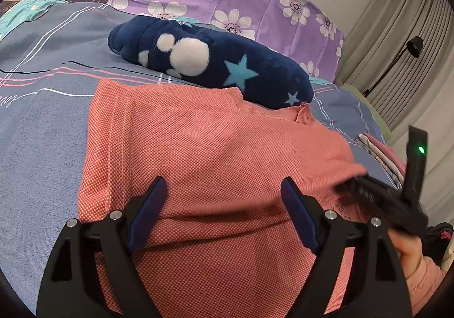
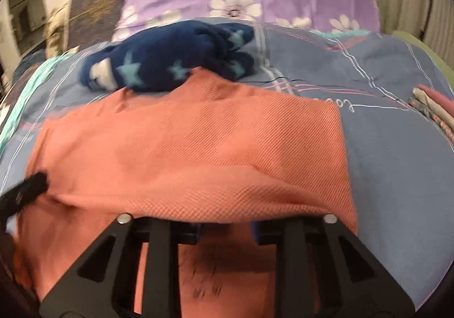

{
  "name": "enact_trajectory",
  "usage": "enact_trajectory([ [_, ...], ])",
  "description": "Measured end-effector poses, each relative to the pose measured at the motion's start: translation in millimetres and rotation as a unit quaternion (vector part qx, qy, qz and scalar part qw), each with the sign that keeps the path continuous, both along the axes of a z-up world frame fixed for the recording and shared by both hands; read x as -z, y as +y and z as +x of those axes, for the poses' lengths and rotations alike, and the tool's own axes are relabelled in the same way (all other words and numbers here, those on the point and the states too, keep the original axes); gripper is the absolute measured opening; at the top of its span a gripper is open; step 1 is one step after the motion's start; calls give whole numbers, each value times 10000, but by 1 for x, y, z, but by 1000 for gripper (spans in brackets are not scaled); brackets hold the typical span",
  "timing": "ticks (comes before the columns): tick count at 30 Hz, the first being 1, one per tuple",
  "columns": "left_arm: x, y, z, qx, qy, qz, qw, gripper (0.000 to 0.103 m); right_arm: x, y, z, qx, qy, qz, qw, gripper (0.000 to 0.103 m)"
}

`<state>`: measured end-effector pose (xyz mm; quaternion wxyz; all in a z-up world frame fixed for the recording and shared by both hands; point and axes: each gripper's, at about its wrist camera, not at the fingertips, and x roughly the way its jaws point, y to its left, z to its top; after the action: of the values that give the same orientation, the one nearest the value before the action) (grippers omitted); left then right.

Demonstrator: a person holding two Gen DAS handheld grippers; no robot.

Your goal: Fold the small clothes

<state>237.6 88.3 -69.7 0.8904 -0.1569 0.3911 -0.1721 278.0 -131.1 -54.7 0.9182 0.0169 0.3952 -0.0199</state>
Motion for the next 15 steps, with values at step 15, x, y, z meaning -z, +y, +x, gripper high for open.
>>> enact_trajectory([
  [15,0,-5,-2,60,-4,208,9998,83,-14,-68,-83,-207,527,-31,9984,12],
])
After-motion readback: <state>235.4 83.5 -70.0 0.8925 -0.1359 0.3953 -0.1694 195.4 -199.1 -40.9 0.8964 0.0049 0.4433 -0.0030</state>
